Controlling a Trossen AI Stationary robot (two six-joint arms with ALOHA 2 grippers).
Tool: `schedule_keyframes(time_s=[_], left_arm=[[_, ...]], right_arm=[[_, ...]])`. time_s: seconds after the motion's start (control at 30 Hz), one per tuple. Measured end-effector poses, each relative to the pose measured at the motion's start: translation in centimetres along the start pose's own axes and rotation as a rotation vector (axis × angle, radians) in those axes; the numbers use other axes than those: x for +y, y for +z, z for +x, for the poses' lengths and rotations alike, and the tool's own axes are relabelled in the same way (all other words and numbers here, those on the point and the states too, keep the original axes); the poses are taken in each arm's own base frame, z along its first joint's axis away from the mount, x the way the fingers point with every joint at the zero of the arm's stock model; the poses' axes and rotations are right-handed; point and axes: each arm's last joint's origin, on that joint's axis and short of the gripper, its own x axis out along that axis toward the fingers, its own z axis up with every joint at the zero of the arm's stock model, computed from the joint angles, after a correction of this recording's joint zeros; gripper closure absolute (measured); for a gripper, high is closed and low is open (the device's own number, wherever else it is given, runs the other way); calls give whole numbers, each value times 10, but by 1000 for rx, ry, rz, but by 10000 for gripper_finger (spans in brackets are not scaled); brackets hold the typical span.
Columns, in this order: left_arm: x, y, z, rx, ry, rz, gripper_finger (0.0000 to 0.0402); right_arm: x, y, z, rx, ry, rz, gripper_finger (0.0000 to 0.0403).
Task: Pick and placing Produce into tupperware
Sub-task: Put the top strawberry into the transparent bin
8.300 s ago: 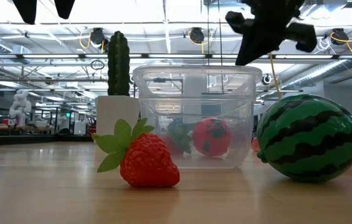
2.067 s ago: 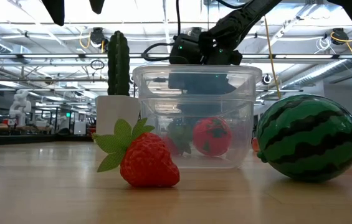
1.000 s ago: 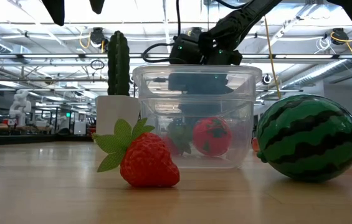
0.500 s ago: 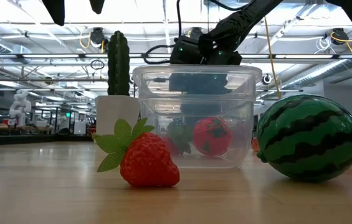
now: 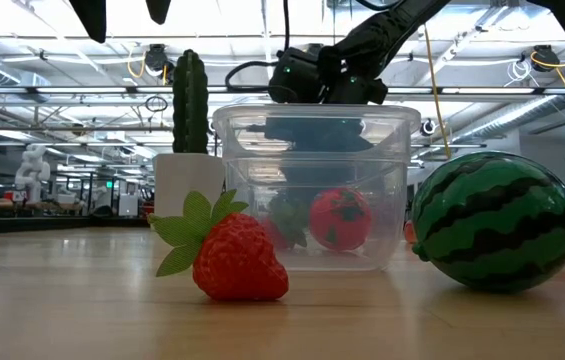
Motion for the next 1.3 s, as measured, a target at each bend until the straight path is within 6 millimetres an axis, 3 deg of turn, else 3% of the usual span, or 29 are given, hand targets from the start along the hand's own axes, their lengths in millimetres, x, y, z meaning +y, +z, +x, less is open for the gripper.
schedule_keyframes(time_s=[0.43,0.8,1.0,1.3], left_arm=[[0,0,0,0,0,-1,144],[0,0,0,0,0,-1,144],[0,2,0,-1,3,-3,144],[-1,13,1,-6,6,20,144]], right_arm=[[-1,3,0,-26,-11,-10,198],[-3,-6,22,21,10,3,200],[-3,-5,22,19,9,-7,201],[-5,-6,22,17,-12,-7,242]])
